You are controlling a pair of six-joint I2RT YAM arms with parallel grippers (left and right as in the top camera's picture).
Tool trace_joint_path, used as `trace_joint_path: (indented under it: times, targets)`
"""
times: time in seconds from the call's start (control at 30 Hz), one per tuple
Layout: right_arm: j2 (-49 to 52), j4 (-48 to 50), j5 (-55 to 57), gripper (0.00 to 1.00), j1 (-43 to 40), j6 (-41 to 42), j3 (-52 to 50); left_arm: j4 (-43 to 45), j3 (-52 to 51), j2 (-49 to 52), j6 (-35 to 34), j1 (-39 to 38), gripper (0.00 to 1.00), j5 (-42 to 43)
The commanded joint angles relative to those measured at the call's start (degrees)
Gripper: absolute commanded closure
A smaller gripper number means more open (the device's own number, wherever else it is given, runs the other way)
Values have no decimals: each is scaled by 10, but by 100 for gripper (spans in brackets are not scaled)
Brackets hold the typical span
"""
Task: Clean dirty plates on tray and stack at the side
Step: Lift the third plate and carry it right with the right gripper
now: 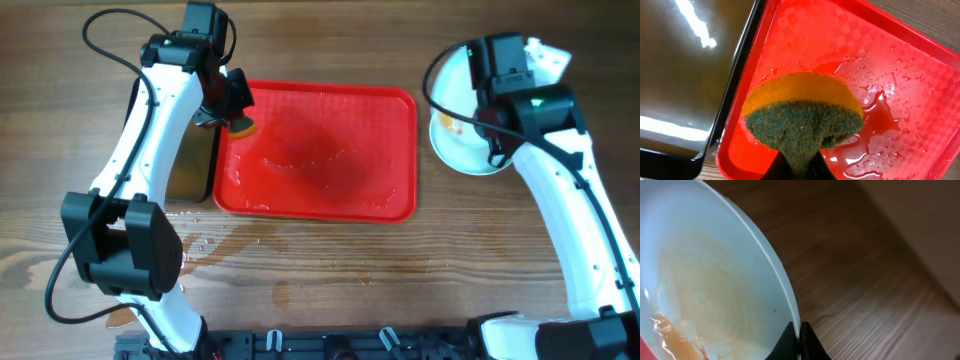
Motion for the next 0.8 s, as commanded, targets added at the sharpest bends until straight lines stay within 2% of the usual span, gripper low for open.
trace_joint_path:
  times: [0.0, 0.13, 0.3, 0.57, 0.77]
  targets:
    - [1, 10, 119, 96, -15, 21, 0, 3, -3, 5, 11, 2, 96, -9]
    - [15, 0, 198, 96, -15, 19, -1, 3, -3, 5, 11, 2, 96, -9]
    - [39, 15, 249, 96, -15, -44, -1, 5, -3, 5, 11, 2, 96, -9]
    - [42, 108, 305, 96, -14, -181, -1, 6, -3, 5, 11, 2, 96, -9]
    - [42, 206, 306, 95, -13, -280, -1, 14, -3, 5, 9, 2, 96, -9]
